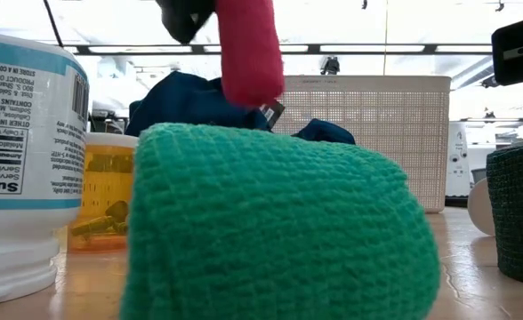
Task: Pick & place medical supplies in basket/bin
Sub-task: Put the red bandage into the yellow bin
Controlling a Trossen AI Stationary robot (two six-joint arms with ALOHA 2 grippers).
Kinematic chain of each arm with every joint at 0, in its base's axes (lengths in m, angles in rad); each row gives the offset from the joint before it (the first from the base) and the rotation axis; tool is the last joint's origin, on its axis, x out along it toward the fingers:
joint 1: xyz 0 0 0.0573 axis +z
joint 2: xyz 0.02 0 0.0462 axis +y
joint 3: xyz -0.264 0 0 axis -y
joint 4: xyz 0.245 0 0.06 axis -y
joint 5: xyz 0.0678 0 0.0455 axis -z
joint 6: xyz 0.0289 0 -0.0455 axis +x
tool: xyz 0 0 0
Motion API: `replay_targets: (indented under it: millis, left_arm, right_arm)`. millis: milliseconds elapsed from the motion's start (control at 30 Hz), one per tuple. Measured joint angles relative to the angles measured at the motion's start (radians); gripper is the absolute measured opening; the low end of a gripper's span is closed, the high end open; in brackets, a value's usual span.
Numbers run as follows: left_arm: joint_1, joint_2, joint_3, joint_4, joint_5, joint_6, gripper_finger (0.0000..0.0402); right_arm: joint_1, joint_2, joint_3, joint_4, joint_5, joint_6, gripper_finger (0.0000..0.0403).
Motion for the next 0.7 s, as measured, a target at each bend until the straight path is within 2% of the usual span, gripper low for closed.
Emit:
replay_targets:
  millis: [133,400,700]
  left_arm:
    - [-0.012,-0.065,0.012,-0.061,-0.029,-0.045,0.0134]
    - [-0.049,-0.209,0.014,-0.27,-0.182,-0.221,0.0134]
    - [-0.082,-0.355,0.013,-0.461,-0.301,-0.389,0.0134]
  right_arm:
    - [0.0,0.0,0.0,0.0,0.0,0.0,0.0272]
    - [0.0,0.0,0.0,0.0,0.0,0.0,0.0272]
    - [0.0,0.0,0.0,0.0,0.0,0.0,0.0272]
